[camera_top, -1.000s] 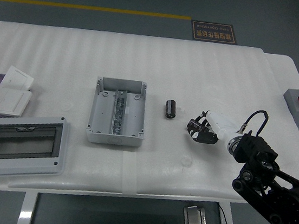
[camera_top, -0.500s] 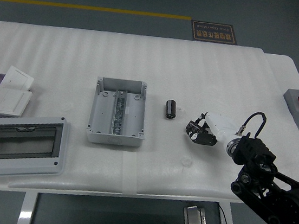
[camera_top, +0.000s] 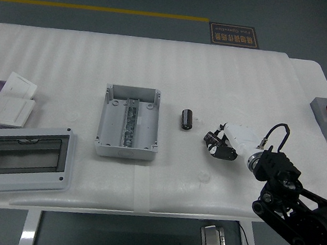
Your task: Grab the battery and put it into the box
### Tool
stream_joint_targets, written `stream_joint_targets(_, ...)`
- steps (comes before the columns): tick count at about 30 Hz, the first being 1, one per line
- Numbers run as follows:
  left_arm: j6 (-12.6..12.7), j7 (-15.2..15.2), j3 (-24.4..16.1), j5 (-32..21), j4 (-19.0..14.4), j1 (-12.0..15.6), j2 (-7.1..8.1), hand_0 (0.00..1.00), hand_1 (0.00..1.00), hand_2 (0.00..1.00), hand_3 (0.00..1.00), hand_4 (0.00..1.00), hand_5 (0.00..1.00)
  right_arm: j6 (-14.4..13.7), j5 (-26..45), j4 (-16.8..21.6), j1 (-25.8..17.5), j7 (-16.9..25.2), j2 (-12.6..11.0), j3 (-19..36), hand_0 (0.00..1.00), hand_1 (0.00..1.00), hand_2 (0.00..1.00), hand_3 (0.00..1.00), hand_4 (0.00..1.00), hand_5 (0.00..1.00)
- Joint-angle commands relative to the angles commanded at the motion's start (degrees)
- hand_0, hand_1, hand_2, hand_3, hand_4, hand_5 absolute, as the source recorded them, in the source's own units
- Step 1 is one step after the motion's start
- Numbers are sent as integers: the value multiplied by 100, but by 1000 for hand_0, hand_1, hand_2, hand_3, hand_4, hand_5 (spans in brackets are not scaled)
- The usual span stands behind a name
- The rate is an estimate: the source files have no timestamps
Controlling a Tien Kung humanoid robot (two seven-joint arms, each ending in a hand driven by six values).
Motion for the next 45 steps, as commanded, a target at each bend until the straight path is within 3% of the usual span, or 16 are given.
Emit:
stream_joint_targets(13, 20, 3, -121, 102, 0, 3, -6, 623, 645, 551, 601, 652, 417, -279, -51, 432, 249, 58, 27, 48, 563, 454, 309, 635, 527, 449)
stream_joint_targets(23, 16, 87, -423, 400, 0, 11, 3, 624, 645, 551, 601, 656, 422, -568, 278, 535, 883, 140, 520, -382, 566, 460, 309, 637, 518, 441)
stream_joint_targets(29, -5, 130, -431, 471, 0, 8, 24, 624, 645, 551, 601, 663, 431, -441, 267, 450, 1141, 76, 962, -812, 567, 458, 310, 642, 519, 444)
stream_joint_targets(30, -7, 137, -444, 488, 0, 7, 27, 624, 645, 553, 604, 671, 439, -412, 257, 414, 1171, 58, 1025, -882, 592, 491, 382, 663, 529, 442)
stream_joint_targets(35, -22, 164, -447, 508, 0, 9, 31, 624, 645, 553, 604, 671, 439, -330, 230, 190, 1265, 35, 1250, -1123, 592, 491, 382, 663, 529, 442)
stream_joint_targets(36, -32, 170, -437, 500, 0, 9, 31, 620, 644, 551, 602, 674, 445, -316, 232, 159, 1274, 36, 1266, -1139, 652, 615, 632, 727, 590, 460)
stream_joint_targets(41, -76, 206, -437, 514, 0, 8, 28, 620, 644, 551, 602, 674, 445, -326, 230, 92, 1335, 81, 1300, -1164, 652, 615, 632, 727, 590, 460)
stream_joint_targets(42, -78, 208, -441, 519, 0, 6, 27, 623, 643, 548, 599, 674, 444, -343, 234, 92, 1346, 98, 1305, -1159, 727, 697, 724, 871, 672, 493)
stream_joint_targets(45, -80, 200, -416, 500, 0, -5, 29, 623, 643, 548, 599, 674, 444, -408, 238, 100, 1379, 156, 1335, -1145, 727, 697, 724, 871, 672, 493)
